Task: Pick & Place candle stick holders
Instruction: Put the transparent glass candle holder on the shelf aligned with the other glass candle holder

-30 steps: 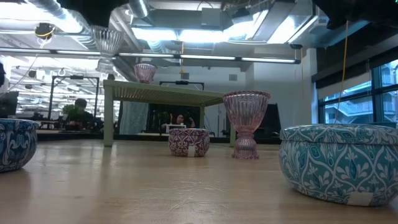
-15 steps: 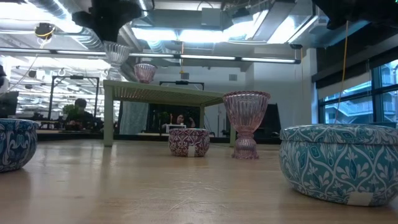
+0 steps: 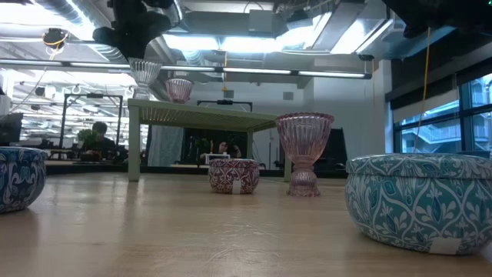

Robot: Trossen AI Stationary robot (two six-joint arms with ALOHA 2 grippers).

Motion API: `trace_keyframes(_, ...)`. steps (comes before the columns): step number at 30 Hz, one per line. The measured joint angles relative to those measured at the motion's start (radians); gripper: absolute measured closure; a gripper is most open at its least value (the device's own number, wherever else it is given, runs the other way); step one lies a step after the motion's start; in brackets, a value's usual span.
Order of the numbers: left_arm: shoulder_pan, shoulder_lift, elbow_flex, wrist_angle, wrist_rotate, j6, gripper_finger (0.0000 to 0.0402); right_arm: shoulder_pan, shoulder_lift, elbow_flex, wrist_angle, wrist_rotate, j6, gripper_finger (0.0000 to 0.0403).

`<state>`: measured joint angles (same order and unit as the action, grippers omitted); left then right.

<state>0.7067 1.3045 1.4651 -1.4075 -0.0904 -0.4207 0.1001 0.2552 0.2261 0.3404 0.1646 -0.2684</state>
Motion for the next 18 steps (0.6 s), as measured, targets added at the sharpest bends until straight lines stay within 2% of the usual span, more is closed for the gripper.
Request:
trace_keyframes(7, 0.063, 0.0, 0.0, -0.002, 0.054, 0.066, 0.0384, 0.0, 0.0, 0.0, -0.009, 0.0, 0.003, 0.0238)
trace_keyframes(18, 0.069, 0.002, -0.088, 0.084, 0.101, 0.094, 0.0384, 0.0, 0.0, 0.0, -0.01, 0.0, 0.003, 0.0238)
